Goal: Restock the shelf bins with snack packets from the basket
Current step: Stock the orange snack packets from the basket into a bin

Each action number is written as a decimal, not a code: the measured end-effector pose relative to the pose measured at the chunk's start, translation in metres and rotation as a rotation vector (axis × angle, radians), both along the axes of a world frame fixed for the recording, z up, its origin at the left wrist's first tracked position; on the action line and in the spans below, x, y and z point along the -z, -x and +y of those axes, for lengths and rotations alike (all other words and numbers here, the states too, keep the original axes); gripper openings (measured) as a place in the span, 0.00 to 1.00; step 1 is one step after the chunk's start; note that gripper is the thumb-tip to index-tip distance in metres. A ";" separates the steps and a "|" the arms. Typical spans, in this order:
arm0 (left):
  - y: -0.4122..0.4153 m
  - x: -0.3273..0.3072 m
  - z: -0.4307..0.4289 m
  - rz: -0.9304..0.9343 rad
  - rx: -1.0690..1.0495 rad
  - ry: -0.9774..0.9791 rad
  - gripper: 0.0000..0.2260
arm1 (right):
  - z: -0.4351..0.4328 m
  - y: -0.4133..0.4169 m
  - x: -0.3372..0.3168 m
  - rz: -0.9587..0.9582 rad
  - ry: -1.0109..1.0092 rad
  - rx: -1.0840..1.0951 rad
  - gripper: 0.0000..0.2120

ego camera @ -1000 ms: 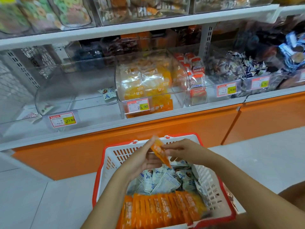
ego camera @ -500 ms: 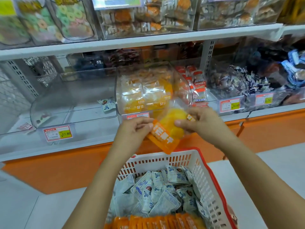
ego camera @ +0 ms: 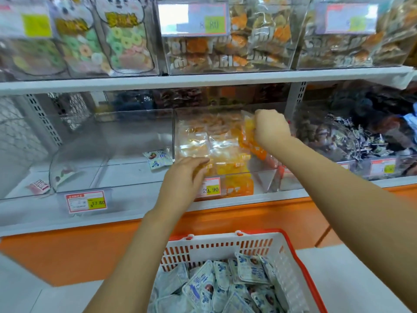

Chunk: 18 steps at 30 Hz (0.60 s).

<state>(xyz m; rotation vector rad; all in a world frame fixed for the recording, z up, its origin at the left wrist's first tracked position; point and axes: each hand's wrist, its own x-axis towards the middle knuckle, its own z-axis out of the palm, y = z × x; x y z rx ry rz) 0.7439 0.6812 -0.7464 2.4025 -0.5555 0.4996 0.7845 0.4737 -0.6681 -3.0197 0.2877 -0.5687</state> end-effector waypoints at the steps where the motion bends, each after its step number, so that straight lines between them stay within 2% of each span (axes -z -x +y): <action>1: -0.001 0.003 0.000 -0.007 0.000 0.025 0.14 | 0.002 -0.009 0.002 0.026 0.011 0.011 0.13; 5: -0.007 0.015 0.002 -0.032 0.038 0.109 0.15 | 0.003 -0.043 0.007 0.137 0.038 0.023 0.14; 9: -0.008 0.027 -0.003 -0.116 0.015 0.193 0.14 | -0.005 -0.072 0.013 0.301 0.119 -0.101 0.14; 13: -0.008 0.039 -0.008 -0.179 0.000 0.265 0.14 | -0.013 -0.090 0.012 0.468 0.194 -0.196 0.20; 15: -0.009 0.041 -0.009 -0.196 0.000 0.287 0.14 | -0.017 -0.097 0.016 0.486 0.195 -0.248 0.22; 18: -0.009 0.041 -0.010 -0.221 0.009 0.316 0.16 | -0.021 -0.105 0.024 0.389 0.229 -0.307 0.18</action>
